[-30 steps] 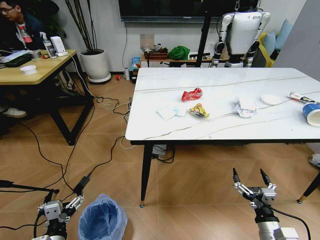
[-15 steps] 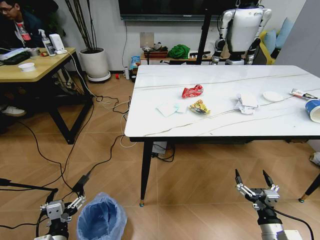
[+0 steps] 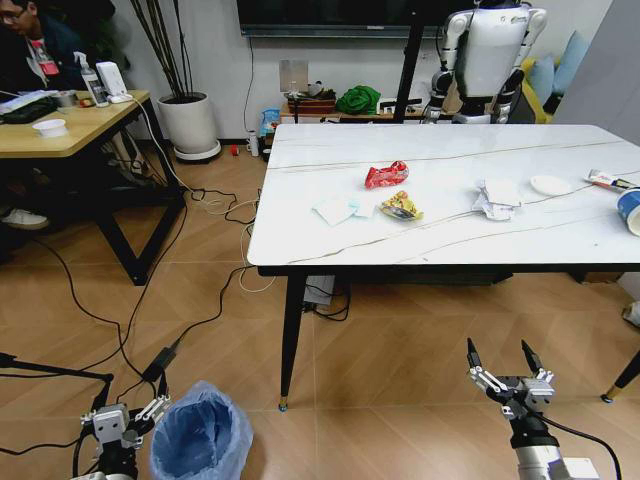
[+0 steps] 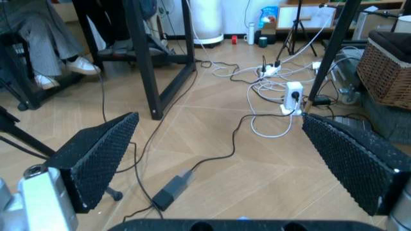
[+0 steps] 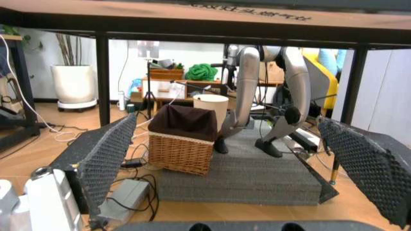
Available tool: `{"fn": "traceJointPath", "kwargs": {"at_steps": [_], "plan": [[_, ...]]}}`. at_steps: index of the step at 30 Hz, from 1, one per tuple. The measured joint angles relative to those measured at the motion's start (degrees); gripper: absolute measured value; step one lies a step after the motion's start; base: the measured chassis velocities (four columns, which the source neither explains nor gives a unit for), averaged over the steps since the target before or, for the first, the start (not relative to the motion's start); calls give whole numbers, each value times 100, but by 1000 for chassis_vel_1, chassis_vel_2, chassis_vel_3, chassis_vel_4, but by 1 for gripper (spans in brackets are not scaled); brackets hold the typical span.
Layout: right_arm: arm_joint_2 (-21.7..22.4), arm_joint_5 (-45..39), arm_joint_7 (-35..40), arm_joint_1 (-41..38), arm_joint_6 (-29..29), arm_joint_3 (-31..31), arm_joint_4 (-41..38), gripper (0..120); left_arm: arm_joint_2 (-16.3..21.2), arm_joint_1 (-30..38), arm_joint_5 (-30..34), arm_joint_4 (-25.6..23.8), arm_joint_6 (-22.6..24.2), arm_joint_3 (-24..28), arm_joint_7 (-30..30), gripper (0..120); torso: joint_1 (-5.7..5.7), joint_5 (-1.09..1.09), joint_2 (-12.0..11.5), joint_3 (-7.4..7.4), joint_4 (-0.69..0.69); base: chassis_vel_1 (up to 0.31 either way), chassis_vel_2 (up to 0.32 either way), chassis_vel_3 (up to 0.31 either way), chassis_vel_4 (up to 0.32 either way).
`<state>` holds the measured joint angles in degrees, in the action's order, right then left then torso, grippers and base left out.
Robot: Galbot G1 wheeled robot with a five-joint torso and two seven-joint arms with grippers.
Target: Pick up the trash bin and place the trash from the table into it.
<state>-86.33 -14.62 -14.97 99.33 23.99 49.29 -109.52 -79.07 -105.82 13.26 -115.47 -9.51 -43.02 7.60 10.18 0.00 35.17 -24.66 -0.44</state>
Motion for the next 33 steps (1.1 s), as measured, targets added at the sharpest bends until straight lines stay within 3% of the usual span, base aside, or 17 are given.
{"fn": "traceJointPath", "kwargs": {"at_steps": [33], "plan": [[8, -1, -25, -3, -22, -53, 18, 100, -46, 46, -97, 87, 90, 55, 21, 100, -308, 0, -772, 464, 0, 0, 0, 0, 0]]}}
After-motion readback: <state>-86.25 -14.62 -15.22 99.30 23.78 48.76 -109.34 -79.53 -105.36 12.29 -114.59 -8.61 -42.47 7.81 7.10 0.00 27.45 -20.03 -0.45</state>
